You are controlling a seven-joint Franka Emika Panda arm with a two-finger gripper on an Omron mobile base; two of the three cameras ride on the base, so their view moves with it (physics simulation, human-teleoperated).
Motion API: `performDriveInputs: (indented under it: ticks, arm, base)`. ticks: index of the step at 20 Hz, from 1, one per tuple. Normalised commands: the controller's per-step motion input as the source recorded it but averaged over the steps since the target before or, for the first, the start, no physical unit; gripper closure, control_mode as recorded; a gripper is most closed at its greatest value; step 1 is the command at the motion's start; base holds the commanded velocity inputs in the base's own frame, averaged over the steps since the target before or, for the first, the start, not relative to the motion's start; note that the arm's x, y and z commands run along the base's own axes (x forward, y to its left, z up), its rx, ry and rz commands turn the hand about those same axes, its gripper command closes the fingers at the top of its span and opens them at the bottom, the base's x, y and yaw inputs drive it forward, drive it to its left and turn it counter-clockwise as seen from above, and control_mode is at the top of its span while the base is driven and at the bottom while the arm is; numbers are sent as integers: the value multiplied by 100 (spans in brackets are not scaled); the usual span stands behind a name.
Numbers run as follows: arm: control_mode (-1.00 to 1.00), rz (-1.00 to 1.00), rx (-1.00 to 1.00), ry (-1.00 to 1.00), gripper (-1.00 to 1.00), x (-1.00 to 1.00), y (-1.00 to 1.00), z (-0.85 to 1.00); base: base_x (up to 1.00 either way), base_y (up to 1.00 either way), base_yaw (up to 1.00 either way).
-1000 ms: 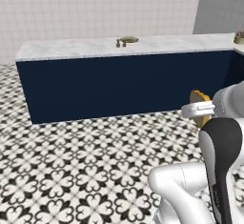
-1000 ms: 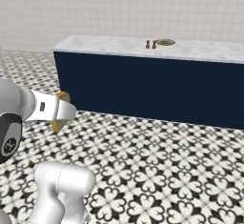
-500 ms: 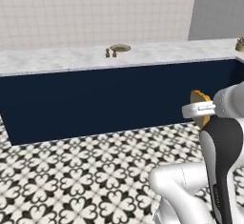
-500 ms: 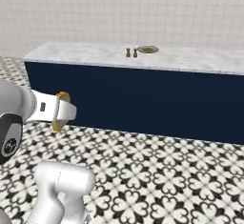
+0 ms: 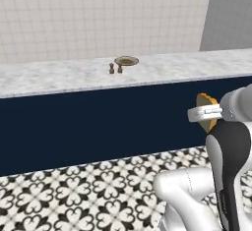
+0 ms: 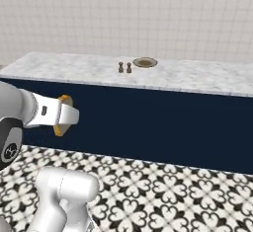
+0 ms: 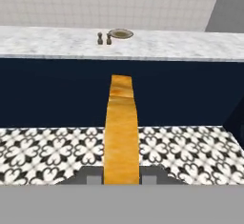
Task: Start the toaster. Once the lever pops up, take the bread to the plate on the dining counter.
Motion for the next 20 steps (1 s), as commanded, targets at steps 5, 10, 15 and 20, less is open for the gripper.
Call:
performDriveInputs:
  ticks: [5, 10, 15, 20]
  arm:
    - [100, 0, 0, 0, 100, 0, 0, 0]
    - [100, 0, 0, 0, 100, 0, 0, 0]
    - [100, 0, 0, 0, 100, 0, 0, 0]
    - [100, 0, 0, 0, 100, 0, 0, 0]
  base:
    - [87, -27, 0]
    - [73, -29, 0]
    - [55, -26, 0]
    - [61, -28, 0]
